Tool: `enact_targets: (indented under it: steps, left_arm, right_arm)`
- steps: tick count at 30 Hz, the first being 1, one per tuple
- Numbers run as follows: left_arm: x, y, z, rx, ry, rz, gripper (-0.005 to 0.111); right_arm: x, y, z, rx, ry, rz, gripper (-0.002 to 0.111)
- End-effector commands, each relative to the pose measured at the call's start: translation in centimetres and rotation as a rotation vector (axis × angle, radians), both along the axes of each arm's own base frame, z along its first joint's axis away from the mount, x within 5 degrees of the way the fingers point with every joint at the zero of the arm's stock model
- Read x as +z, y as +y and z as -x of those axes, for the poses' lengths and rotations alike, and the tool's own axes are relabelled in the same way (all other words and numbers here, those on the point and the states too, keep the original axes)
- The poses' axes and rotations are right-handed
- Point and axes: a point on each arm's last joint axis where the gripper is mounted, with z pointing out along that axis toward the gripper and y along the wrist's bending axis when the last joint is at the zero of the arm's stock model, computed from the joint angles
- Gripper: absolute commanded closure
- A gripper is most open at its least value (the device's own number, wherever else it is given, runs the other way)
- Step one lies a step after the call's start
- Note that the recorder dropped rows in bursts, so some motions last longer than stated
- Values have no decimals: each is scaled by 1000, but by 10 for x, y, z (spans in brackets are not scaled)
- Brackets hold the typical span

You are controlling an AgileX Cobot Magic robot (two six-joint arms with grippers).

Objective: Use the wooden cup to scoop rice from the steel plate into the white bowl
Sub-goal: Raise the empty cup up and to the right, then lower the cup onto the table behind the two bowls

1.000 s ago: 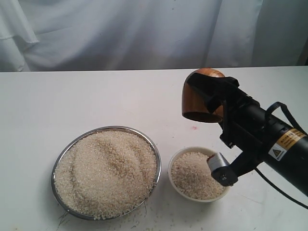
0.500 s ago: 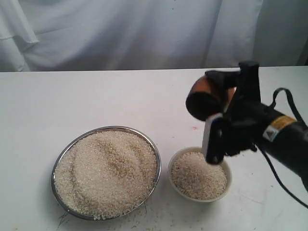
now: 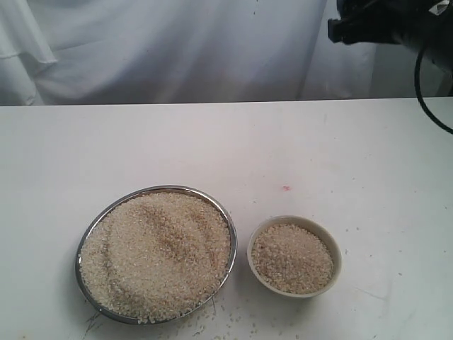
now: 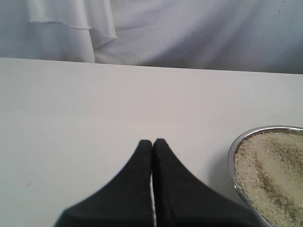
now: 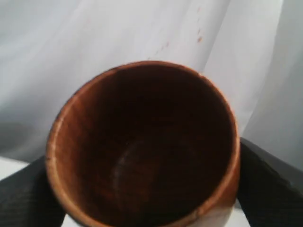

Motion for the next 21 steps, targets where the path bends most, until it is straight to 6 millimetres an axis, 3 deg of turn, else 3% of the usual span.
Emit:
enact_targets:
  steps: [1, 7, 15, 21]
  left_arm:
    - [-1, 0, 0, 2, -6, 2, 107]
    - [-1, 0, 0, 2, -6, 2, 107]
    - [-1, 0, 0, 2, -6, 2, 107]
    - [-1, 0, 0, 2, -6, 2, 107]
  right_arm:
    - [-4, -6, 9, 43, 218, -97, 108]
    - [2, -24, 41, 21, 225, -155, 108]
    - [-28, -24, 86, 130, 524, -234, 108]
    - [-38, -30, 118, 161, 596, -256, 108]
